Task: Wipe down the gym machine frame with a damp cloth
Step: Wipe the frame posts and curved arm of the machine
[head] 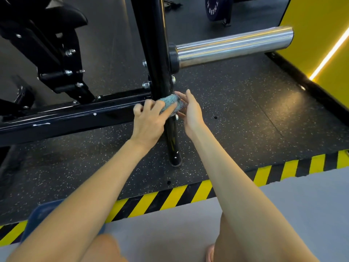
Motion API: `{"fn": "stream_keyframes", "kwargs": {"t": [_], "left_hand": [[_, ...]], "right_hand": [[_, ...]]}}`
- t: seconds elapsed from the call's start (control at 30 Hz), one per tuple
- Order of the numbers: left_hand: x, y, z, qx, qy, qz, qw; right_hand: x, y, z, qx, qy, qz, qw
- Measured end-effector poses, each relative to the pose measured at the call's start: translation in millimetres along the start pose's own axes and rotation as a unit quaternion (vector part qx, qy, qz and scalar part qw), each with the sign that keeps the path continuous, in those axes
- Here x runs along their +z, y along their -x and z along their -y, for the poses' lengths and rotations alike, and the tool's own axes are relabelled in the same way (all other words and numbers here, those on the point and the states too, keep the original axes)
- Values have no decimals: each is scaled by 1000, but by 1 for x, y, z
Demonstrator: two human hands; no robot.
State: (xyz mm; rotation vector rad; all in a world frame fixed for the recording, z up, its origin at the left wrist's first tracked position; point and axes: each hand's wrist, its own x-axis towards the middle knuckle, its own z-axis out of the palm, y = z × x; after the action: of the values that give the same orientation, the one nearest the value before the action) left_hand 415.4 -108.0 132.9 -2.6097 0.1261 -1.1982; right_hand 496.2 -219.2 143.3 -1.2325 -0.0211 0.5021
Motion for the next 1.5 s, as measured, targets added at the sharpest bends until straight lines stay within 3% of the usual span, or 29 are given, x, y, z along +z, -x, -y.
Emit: {"fn": "stream_keyframes", "kwargs": {"t": [0.2, 0.37, 0.43, 0.5, 0.6, 0.67, 0.8, 0.87, 0.93, 1.03, 1.07, 1.17, 1.23, 1.37, 1.5], "left_hand": [[-13, -31, 0, -51, -42, -74, 995], [7, 10, -18, 10, -55, 48, 997], [5, 12, -17, 20, -61, 62, 996], [-5, -1, -9, 4, -36, 15, 999], [-26, -48, 9, -81, 12, -114, 990], [-31, -69, 10, -76, 19, -141, 987], [-4, -21, -8, 36, 13, -4, 999], [8, 18, -17, 32, 17, 83, 996], [4, 30, -18, 19, 43, 117, 992], [-18, 9, -11, -65, 133, 71, 986], [-25, -4, -9, -92, 154, 23, 984], [-40, -53, -5, -61, 136, -142, 978], [-38, -81, 0, -71, 125, -194, 970], [-18, -87, -5, 8, 40, -153, 987], [-15, -82, -10, 5, 46, -119, 992]], "right_hand": [[3, -2, 8, -18, -28, -12, 999], [4, 3, 5, 14, -23, -13, 1000], [0, 4, 8, 13, -32, -20, 999], [-3, 4, 11, 3, -41, -24, 999], [-4, 2, 14, 0, -42, -42, 998], [-1, 2, 12, 8, -38, -43, 998], [0, 3, 6, 33, -58, -34, 997], [-5, 5, 7, 35, -41, -26, 998], [-10, 5, 12, 26, -34, -27, 999], [-16, 4, 19, 12, -46, -47, 998], [-19, 3, 20, 11, -51, -55, 997], [-21, 2, 18, 28, -47, -66, 996], [-18, 3, 16, 40, -32, -59, 997], [-11, 5, 13, 43, -17, -30, 998], [-16, 6, 16, 44, -17, -18, 999]]}}
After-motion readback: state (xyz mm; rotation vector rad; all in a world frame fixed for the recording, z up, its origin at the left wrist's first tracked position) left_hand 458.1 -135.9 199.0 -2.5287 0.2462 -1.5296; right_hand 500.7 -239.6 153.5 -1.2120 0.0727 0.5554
